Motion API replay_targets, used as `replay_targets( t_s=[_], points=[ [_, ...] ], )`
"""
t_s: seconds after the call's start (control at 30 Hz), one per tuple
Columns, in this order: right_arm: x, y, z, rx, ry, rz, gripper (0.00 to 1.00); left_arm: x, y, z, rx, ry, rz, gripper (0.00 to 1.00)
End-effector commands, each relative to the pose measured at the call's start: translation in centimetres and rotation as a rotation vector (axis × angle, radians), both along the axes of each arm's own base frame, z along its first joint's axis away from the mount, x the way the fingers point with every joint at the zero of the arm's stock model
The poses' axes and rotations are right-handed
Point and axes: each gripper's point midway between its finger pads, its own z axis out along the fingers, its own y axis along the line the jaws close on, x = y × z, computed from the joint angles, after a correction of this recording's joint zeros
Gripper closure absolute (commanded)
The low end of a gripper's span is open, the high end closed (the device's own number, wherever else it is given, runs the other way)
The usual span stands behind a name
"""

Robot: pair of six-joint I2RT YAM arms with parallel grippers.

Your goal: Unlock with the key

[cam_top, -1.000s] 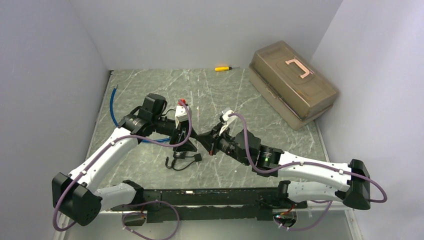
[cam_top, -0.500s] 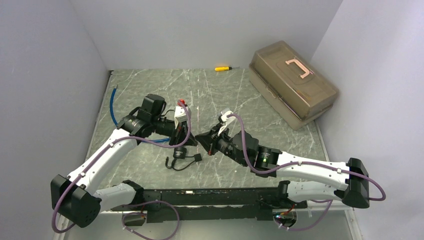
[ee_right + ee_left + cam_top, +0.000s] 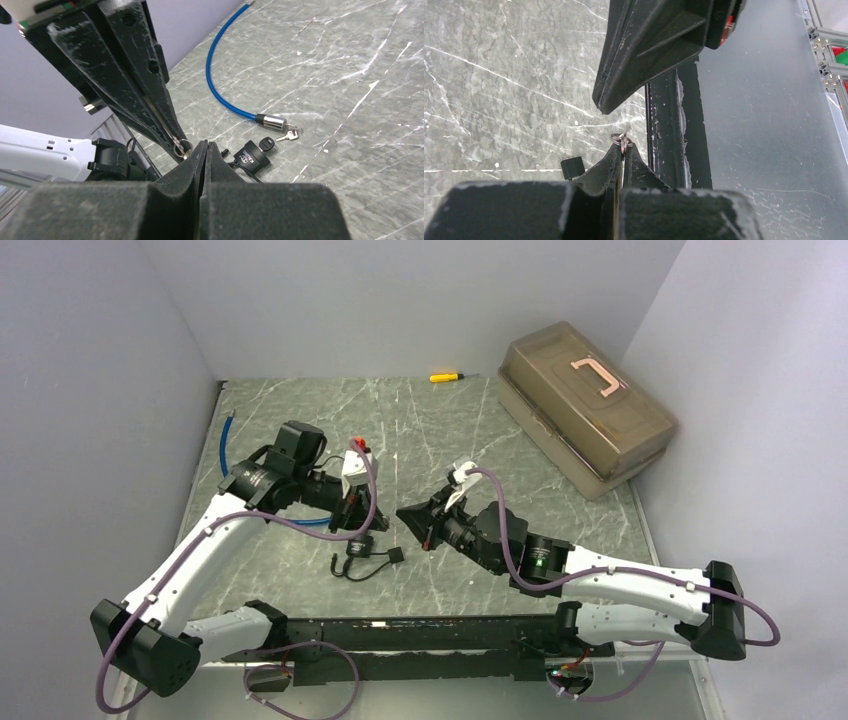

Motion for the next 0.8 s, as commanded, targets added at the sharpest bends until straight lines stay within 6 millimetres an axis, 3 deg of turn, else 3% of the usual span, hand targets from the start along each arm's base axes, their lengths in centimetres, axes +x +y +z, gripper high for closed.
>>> replay_targets(
  t_s=[0.0,0.13,0.37,0.57,0.77],
  points=[
    [-0.5,-0.4,0.8,0.025,-0.006,0.018,1.00,-1.1,0.9,1.3,0.034,-0.015,-0.025,1.00],
    [-1.3,-0.4,1.3,0.017,-0.023,0.067,1.00,-1.5,1.3,2.0,0.046,-0.010,-0.025,1.00],
    [-3.8,0.0,5.9,0.058,-0.185,0.251,0.65,-2.9,1.7,2.6,0.062,0.024,-0.076,1.00],
    [-6.1,2.8,7.4,0.061,-0.219,0.470,0.66,-3.7,1.8,3.1,0.045,0.005,-0.101,1.00],
    [-6.5,4.1,6.3,0.022,-0.195,0.533,0.69,-4.2,1.9,3.4,0.031,-0.008,-0.116,1.00]
  ],
)
